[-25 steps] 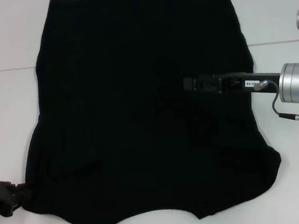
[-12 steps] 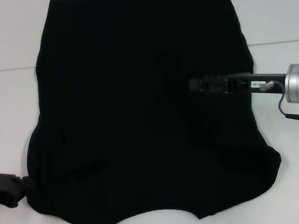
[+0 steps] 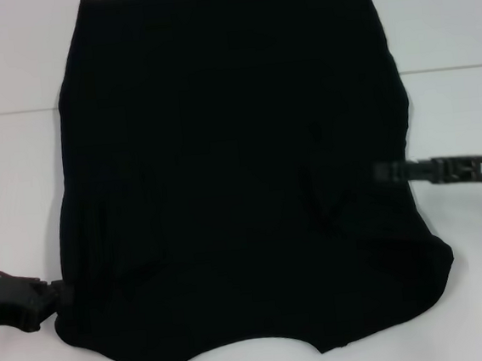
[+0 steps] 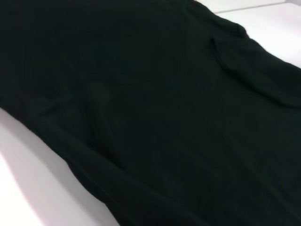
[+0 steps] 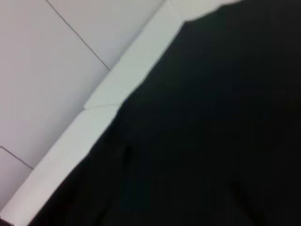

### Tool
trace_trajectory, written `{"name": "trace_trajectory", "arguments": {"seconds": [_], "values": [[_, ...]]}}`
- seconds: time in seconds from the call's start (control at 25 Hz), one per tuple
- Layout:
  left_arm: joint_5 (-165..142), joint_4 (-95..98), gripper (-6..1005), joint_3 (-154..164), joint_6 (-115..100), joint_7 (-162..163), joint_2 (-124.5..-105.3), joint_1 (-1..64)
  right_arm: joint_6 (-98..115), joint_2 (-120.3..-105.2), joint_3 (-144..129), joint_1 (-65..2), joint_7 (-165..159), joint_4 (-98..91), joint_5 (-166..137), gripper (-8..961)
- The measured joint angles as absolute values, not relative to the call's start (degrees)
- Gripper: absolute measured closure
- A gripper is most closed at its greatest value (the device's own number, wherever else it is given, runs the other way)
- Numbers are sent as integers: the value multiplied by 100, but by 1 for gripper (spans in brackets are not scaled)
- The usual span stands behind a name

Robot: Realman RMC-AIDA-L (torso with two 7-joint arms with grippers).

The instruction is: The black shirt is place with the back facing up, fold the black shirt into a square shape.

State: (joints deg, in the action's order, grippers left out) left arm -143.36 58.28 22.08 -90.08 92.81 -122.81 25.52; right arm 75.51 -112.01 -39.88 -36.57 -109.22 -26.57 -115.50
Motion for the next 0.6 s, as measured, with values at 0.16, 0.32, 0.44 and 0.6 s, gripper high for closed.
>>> {"name": "trace_trajectory", "arguments": {"seconds": [0.16, 0.32, 0.44, 0.6], "values": [[-14256, 5827, 971, 2205, -9085, 9281, -12272, 2555, 7775, -11079, -3951, -3421, -11077, -2661, -11756, 249], [-14199, 5817, 971, 2205, -9102, 9281, -12263, 2573, 7884, -11040, -3941, -3237, -11161, -2679, -11888, 267], [-14197, 5799, 970, 2226, -9123, 9281, -12259, 2596, 7894, -11028, -3938, -3125, -11175, -2685, -11936, 291], [-14195, 5791, 970, 2241, -9132, 9281, -12270, 2611, 7896, -11026, -3938, -3068, -11177, -2668, -12076, 322]]}}
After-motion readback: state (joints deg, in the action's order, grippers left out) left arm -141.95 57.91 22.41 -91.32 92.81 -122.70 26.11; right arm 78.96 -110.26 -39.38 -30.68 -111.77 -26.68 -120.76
